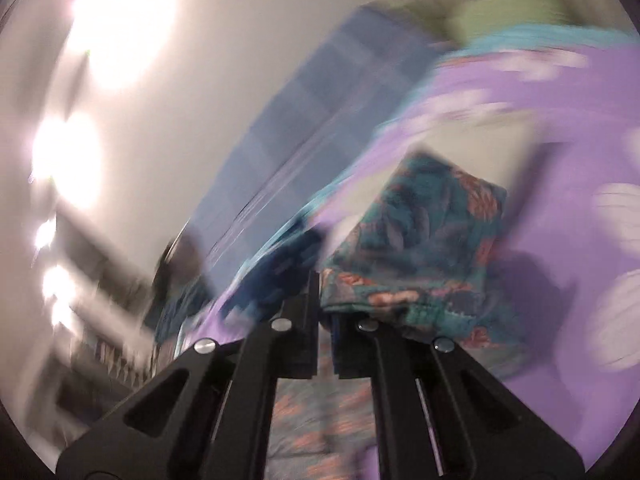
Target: Fold small clothes
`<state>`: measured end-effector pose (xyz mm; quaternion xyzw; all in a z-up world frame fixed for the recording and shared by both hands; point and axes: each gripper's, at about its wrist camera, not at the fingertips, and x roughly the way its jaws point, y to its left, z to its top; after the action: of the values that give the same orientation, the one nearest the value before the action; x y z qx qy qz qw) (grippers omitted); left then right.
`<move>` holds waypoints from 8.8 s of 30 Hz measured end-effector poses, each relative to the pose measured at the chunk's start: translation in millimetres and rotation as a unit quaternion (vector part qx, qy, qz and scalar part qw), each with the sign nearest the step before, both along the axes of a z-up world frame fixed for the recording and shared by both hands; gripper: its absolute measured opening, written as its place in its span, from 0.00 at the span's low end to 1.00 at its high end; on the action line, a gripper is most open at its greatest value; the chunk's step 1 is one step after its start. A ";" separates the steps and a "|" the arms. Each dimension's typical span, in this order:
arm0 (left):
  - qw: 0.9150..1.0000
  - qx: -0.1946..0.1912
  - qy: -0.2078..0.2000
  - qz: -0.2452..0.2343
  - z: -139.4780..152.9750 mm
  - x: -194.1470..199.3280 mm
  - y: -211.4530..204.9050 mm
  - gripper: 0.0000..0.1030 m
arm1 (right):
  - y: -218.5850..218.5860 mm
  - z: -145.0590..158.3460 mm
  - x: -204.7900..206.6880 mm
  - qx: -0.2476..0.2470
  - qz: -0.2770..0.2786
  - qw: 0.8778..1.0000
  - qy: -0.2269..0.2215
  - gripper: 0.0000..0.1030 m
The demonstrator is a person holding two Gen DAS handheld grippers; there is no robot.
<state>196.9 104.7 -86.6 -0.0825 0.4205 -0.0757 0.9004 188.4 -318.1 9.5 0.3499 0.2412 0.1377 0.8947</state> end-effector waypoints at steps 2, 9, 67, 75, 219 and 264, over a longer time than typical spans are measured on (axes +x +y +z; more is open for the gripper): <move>1.000 -0.021 -0.003 0.002 0.5 -1.8 5.8 0.75 | 59.5 4.0 4.2 -0.035 0.076 0.996 -0.014 0.06; 0.998 -0.064 -0.008 0.000 0.5 -4.8 15.8 0.75 | 181.7 -53.7 14.4 -0.103 0.235 0.965 0.056 0.06; 0.988 -0.072 -0.110 -0.084 129.2 1.3 -25.1 0.00 | 116.6 -106.5 -23.0 -0.076 0.204 0.971 0.097 0.38; 0.997 -0.052 -0.023 -0.053 95.7 9.8 11.8 0.10 | 131.4 -104.7 -28.2 -0.128 0.200 0.967 0.094 0.44; 0.988 0.155 -0.009 -0.004 30.6 -174.0 44.4 0.88 | 89.9 -63.2 -139.3 -0.346 0.089 0.928 0.110 0.61; 0.979 -0.152 0.120 -0.060 -5.8 -315.9 121.6 0.31 | 46.5 -99.0 -277.8 -0.149 0.241 0.941 0.187 0.32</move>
<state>-119.0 226.3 -92.5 -0.2017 0.5133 -0.1822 0.8141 -89.4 -271.7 -89.4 0.1636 0.4987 0.2441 0.8154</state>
